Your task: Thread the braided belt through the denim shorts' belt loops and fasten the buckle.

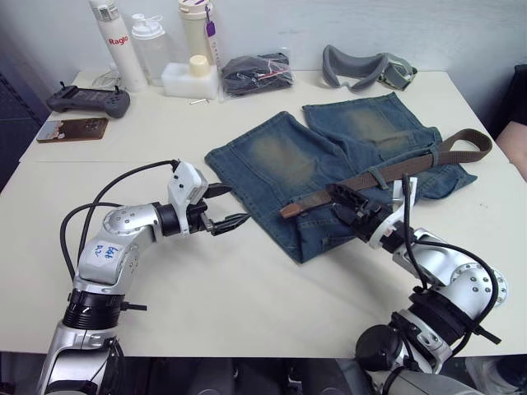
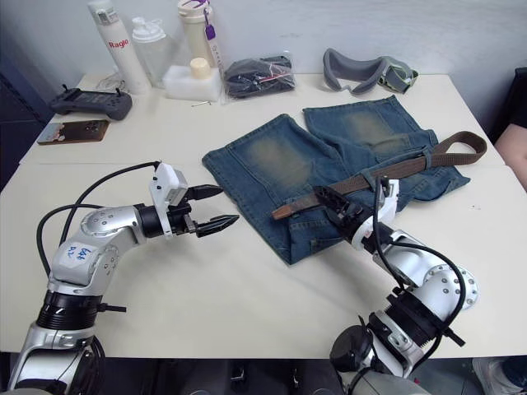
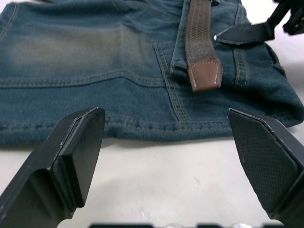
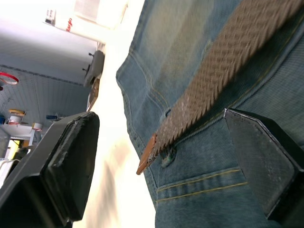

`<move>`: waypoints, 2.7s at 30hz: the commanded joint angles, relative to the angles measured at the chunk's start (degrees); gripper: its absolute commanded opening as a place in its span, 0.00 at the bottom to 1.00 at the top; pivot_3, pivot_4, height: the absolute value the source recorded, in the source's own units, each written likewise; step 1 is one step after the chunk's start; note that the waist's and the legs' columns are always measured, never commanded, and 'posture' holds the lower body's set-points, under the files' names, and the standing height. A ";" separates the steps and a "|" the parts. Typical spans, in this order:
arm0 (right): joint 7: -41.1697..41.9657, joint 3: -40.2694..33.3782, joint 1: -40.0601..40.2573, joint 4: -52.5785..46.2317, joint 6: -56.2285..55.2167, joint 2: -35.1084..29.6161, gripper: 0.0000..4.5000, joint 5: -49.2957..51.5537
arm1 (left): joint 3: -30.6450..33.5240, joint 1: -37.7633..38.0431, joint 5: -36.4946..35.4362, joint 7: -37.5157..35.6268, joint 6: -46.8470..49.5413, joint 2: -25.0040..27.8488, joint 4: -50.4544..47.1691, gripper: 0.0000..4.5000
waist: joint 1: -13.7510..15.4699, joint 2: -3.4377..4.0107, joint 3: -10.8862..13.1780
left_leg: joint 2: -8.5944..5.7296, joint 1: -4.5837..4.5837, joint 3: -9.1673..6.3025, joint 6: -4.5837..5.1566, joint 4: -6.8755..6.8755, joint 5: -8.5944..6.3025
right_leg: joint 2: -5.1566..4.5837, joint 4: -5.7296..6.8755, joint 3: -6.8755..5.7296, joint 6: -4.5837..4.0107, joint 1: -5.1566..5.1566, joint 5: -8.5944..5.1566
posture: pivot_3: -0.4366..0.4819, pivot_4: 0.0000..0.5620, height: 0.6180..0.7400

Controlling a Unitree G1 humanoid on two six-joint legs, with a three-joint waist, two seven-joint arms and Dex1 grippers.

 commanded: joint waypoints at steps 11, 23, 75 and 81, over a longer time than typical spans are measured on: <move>-2.07 7.73 1.27 5.37 -7.30 0.10 0.62 1.40 | 2.53 1.57 -1.02 0.10 -1.78 0.25 -3.62 1.00 | -0.01 0.00 0.00 | 0.00 -0.02 0.02 0.03 0.00 -0.02 | 0.00 -0.01 0.01 0.00 -0.02 0.00 | 0.48 0.27 0.31; 3.81 14.47 2.69 7.25 -22.89 -6.37 0.01 2.04 | -0.05 2.51 2.08 1.38 -3.75 -1.18 -2.00 1.00 | 0.15 -0.02 -0.01 | -0.02 -0.04 0.01 0.11 0.03 -0.06 | 0.00 -0.03 -0.01 0.02 0.00 0.00 | 0.48 0.27 0.31; 14.58 39.76 17.30 -11.16 -23.26 -29.25 0.99 0.00 | -10.80 -8.75 22.54 1.82 -38.28 -5.99 17.65 1.00 | 0.44 -0.41 -0.25 | 0.10 0.14 -0.01 0.31 0.04 -0.41 | 0.09 -0.07 -0.05 -0.16 0.14 -0.11 | 0.48 0.27 0.31; 19.13 42.80 16.30 -13.57 -23.91 -38.54 0.99 -4.12 | -13.85 -11.11 30.02 5.79 -49.80 -7.60 24.56 1.00 | 0.64 -0.40 -0.24 | 0.07 -0.02 -0.04 0.48 0.05 -0.43 | 0.05 -0.18 -0.09 0.00 0.10 -0.03 | 0.48 0.27 0.31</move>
